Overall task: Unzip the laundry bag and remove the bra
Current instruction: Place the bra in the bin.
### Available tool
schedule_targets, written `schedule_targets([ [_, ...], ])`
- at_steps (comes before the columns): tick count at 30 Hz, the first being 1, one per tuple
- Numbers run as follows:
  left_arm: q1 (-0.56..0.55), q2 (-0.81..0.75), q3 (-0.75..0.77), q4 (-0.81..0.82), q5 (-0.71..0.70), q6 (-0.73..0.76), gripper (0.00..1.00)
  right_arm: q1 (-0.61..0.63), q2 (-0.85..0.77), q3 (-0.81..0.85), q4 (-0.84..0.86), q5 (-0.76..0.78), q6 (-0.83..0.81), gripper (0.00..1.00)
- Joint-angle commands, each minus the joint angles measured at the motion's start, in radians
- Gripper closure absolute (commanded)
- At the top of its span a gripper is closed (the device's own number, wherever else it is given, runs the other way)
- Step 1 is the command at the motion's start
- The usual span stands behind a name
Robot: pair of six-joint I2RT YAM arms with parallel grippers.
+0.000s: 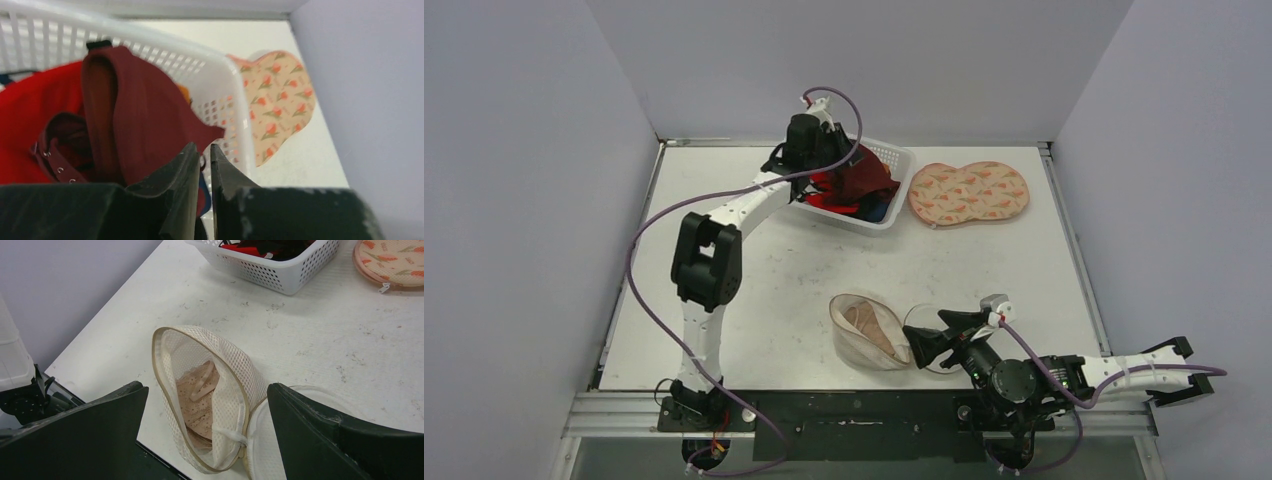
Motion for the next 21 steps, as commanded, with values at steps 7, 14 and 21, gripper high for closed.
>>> schedule_targets([
  [7, 0.037, 0.123, 0.003, -0.035, -0.034, -0.023, 0.95, -0.003, -0.04, 0.028, -0.008, 0.022, 0.0, 0.06],
  [14, 0.045, 0.119, -0.048, 0.024, -0.027, -0.039, 0.96, -0.003, -0.036, 0.026, -0.015, 0.043, 0.012, 0.07],
  [21, 0.037, -0.079, -0.121, 0.053, -0.025, -0.087, 0.77, -0.003, -0.005, 0.079, -0.015, 0.115, 0.016, 0.1],
])
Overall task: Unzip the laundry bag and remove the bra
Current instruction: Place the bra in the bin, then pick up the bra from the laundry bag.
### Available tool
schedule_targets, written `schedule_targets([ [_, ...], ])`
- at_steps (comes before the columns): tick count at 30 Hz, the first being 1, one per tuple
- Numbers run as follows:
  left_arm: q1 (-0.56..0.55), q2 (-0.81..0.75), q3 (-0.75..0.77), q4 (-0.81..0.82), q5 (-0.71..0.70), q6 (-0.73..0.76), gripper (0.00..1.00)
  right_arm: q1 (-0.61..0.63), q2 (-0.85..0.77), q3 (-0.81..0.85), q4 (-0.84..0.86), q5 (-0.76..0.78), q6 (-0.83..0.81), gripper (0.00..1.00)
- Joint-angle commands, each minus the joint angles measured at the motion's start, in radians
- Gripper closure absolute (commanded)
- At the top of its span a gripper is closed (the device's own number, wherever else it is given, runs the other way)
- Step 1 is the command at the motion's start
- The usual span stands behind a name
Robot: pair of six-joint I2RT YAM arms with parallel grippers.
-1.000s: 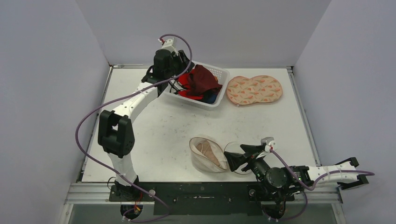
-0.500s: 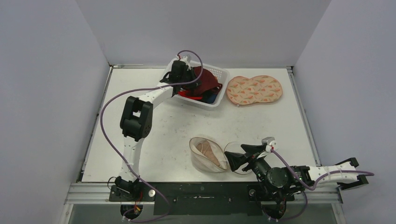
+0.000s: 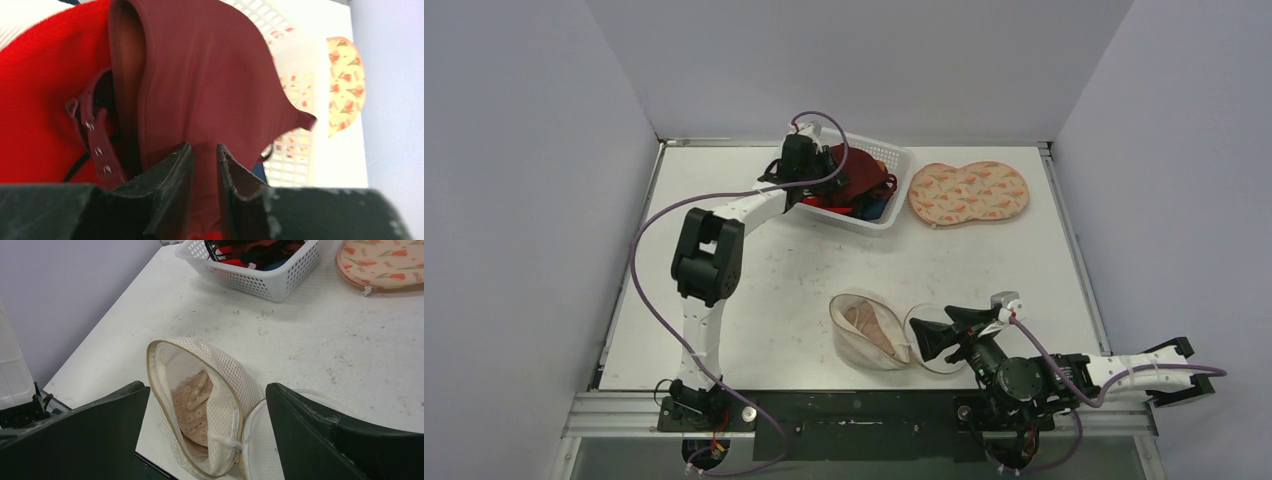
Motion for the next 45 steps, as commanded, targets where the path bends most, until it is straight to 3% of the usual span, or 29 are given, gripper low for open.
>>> schedule_targets([
  [1, -0.006, -0.234, -0.031, 0.048, -0.005, -0.03, 0.69, -0.003, 0.028, 0.078, 0.019, 0.074, -0.015, 0.1],
  [4, -0.028, -0.415, -0.132, 0.034, -0.041, -0.029, 0.51, -0.002, 0.073, 0.144, -0.037, 0.075, -0.02, 0.1],
  [8, -0.099, -0.681, -0.302, -0.083, -0.125, -0.029, 0.4, -0.002, 0.179, 0.227, -0.11, 0.076, -0.023, 0.1],
  [12, -0.302, -0.945, -0.504, -0.247, -0.34, -0.014, 0.29, -0.002, 0.281, 0.267, -0.114, 0.063, -0.066, 0.07],
  [16, -0.492, -1.11, -0.736, -0.351, -0.492, -0.121, 0.19, -0.003, 0.412, 0.294, -0.103, 0.033, -0.091, 0.03],
  [17, -0.528, -1.165, -0.797, -0.359, -0.526, -0.161, 0.19, -0.003, 0.443, 0.297, -0.104, 0.033, -0.083, 0.0],
  [22, -0.653, -1.334, -1.051, -0.311, -0.606, -0.335, 0.2, -0.023, 0.536, 0.229, 0.007, -0.058, -0.085, 0.24],
  [25, -0.691, -1.374, -1.141, -0.246, -0.581, -0.394, 0.22, -0.096, 0.585, 0.176, 0.1, -0.208, -0.084, 0.27],
  [28, -0.725, -1.366, -1.157, -0.206, -0.565, -0.427, 0.23, -0.186, 0.643, 0.148, 0.15, -0.371, -0.078, 0.25],
  [34, -0.739, -1.311, -1.179, -0.162, -0.569, -0.466, 0.24, -0.204, 0.74, 0.139, 0.231, -0.49, -0.1, 0.27],
  [39, -0.739, -1.289, -1.182, -0.149, -0.577, -0.511, 0.29, -0.204, 0.806, 0.144, 0.267, -0.577, -0.102, 0.41],
  [45, -0.74, -1.303, -1.188, -0.176, -0.597, -0.552, 0.44, -0.199, 0.805, 0.13, 0.331, -0.626, -0.107, 0.58],
])
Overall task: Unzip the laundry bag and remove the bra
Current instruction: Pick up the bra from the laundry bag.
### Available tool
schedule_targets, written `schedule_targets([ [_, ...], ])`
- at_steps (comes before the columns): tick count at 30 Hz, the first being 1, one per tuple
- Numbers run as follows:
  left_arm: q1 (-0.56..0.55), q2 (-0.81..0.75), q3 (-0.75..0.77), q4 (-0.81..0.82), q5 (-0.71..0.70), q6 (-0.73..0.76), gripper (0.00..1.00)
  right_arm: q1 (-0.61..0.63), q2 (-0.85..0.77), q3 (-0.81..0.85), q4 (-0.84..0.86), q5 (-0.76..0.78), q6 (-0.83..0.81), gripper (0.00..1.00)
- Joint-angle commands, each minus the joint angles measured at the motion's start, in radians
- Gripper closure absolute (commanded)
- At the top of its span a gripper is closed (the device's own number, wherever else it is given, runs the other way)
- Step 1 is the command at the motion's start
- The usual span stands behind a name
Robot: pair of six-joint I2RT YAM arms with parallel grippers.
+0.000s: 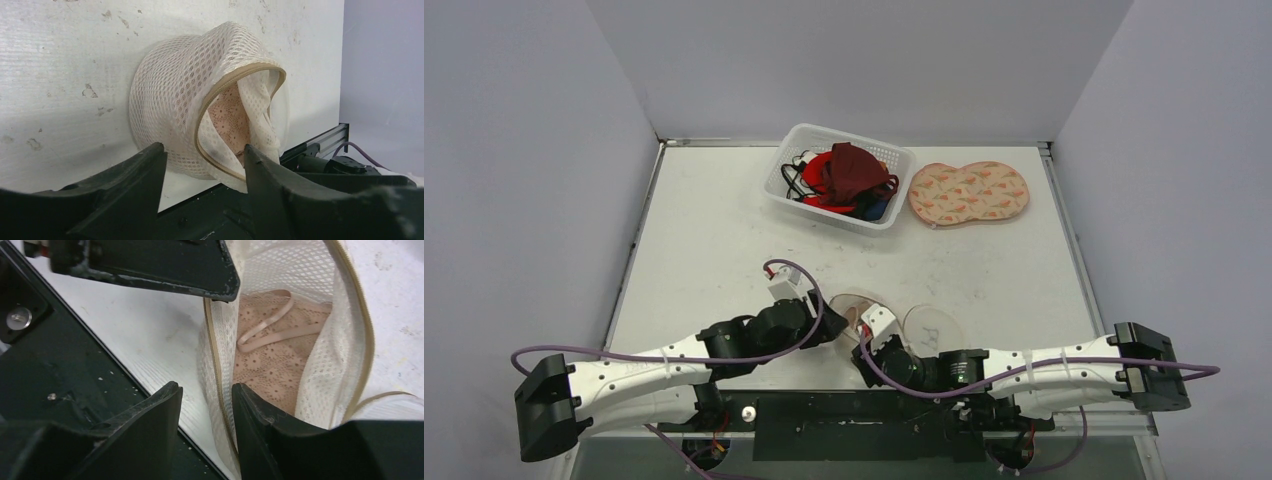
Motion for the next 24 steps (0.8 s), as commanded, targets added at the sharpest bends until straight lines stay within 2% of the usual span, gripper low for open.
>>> schedule_targets([
  [1, -0.004, -0.015, 0.0, 0.022, -0.042, -0.046, 0.47, -0.002, -0.013, -0.003, 0.123, -0.065, -0.008, 0.6],
  [3, -0.004, -0.014, 0.006, 0.012, -0.049, -0.047, 0.55, 0.006, -0.017, -0.002, 0.138, -0.087, -0.024, 0.63],
  [6, -0.004, -0.001, 0.02, -0.003, -0.054, -0.039, 0.61, 0.012, -0.016, 0.0, 0.146, -0.114, -0.042, 0.63],
  [11, -0.003, 0.043, 0.035, -0.004, -0.044, -0.032, 0.62, 0.018, -0.002, 0.008, 0.163, -0.168, -0.063, 0.61],
  [12, -0.003, 0.052, 0.037, 0.001, -0.04, -0.03, 0.65, 0.019, 0.001, 0.008, 0.169, -0.177, -0.068, 0.61],
  [14, -0.004, 0.069, 0.043, 0.007, -0.035, -0.024, 0.76, 0.021, 0.003, 0.014, 0.174, -0.188, -0.073, 0.59],
  [16, -0.004, 0.077, 0.049, 0.001, -0.036, -0.014, 0.89, 0.026, -0.006, 0.028, 0.155, -0.146, -0.072, 0.51],
  [18, -0.004, 0.069, 0.051, -0.016, -0.038, -0.008, 1.0, 0.034, -0.046, 0.039, 0.104, -0.03, -0.056, 0.37],
  [21, -0.004, 0.031, 0.037, -0.031, -0.043, 0.011, 1.0, 0.019, -0.142, 0.041, -0.01, 0.154, -0.009, 0.22],
  [24, -0.004, -0.012, 0.017, -0.039, -0.045, 0.034, 1.0, -0.065, -0.186, 0.051, -0.103, 0.232, 0.047, 0.19],
])
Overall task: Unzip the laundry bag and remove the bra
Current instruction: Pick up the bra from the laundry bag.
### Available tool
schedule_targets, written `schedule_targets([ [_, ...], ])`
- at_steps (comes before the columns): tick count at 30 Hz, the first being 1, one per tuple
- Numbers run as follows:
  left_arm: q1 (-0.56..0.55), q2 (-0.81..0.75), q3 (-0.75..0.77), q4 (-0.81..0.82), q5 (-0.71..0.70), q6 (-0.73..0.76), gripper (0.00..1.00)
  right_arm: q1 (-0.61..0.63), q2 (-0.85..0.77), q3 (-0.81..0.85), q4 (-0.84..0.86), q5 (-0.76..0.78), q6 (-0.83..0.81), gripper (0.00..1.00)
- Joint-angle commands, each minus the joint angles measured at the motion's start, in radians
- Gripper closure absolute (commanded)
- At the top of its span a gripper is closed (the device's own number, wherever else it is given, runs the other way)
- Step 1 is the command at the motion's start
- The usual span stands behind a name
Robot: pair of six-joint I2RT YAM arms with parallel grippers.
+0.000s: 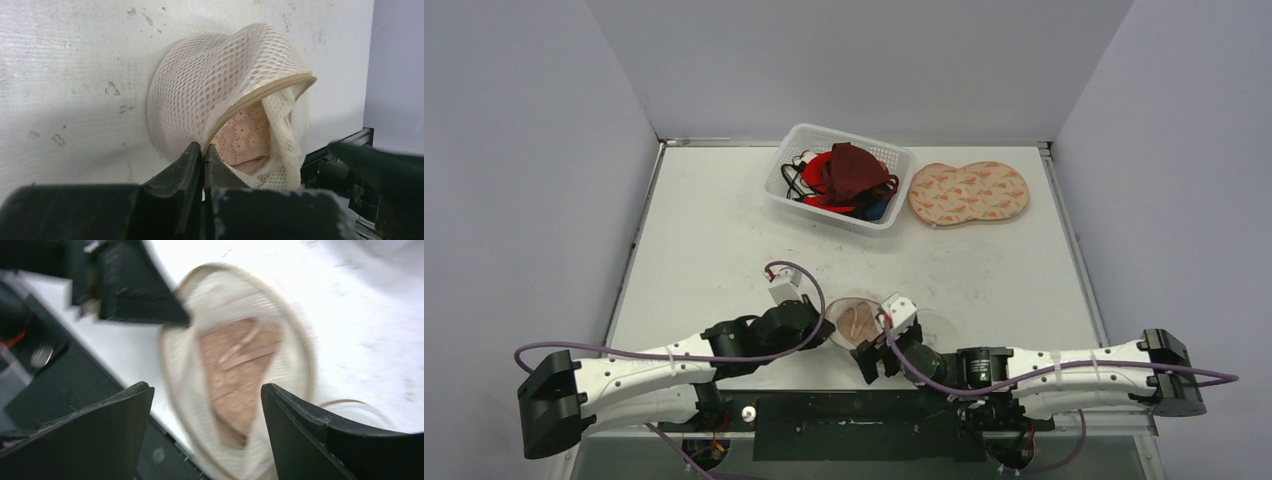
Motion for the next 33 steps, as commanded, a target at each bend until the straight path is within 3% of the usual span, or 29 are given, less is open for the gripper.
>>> schedule_targets([
  [1, -0.004, -0.074, 0.011, -0.005, -0.016, 0.05, 1.0, -0.124, -0.07, 0.052, -0.127, 0.199, 0.084, 0.19],
  [9, -0.004, -0.166, -0.078, 0.048, -0.009, 0.086, 1.0, -0.405, -0.04, -0.046, 0.05, -0.152, 0.04, 0.22],
  [15, -0.004, -0.18, -0.101, 0.043, -0.009, 0.079, 1.0, -0.418, 0.096, -0.032, 0.145, -0.25, -0.008, 0.23],
  [18, -0.005, -0.188, -0.112, 0.047, -0.009, 0.071, 1.0, -0.417, 0.16, -0.025, 0.169, -0.261, -0.016, 0.31],
  [20, -0.004, -0.194, -0.119, 0.043, -0.009, 0.068, 1.0, -0.418, 0.18, -0.024, 0.172, -0.238, -0.013, 0.46],
  [28, -0.003, -0.229, -0.133, 0.043, -0.027, 0.061, 1.0, -0.383, 0.088, 0.06, 0.062, -0.014, -0.103, 0.89],
  [33, -0.005, -0.23, -0.107, 0.075, -0.039, 0.07, 1.0, -0.257, 0.107, 0.192, -0.056, 0.2, -0.228, 0.91],
])
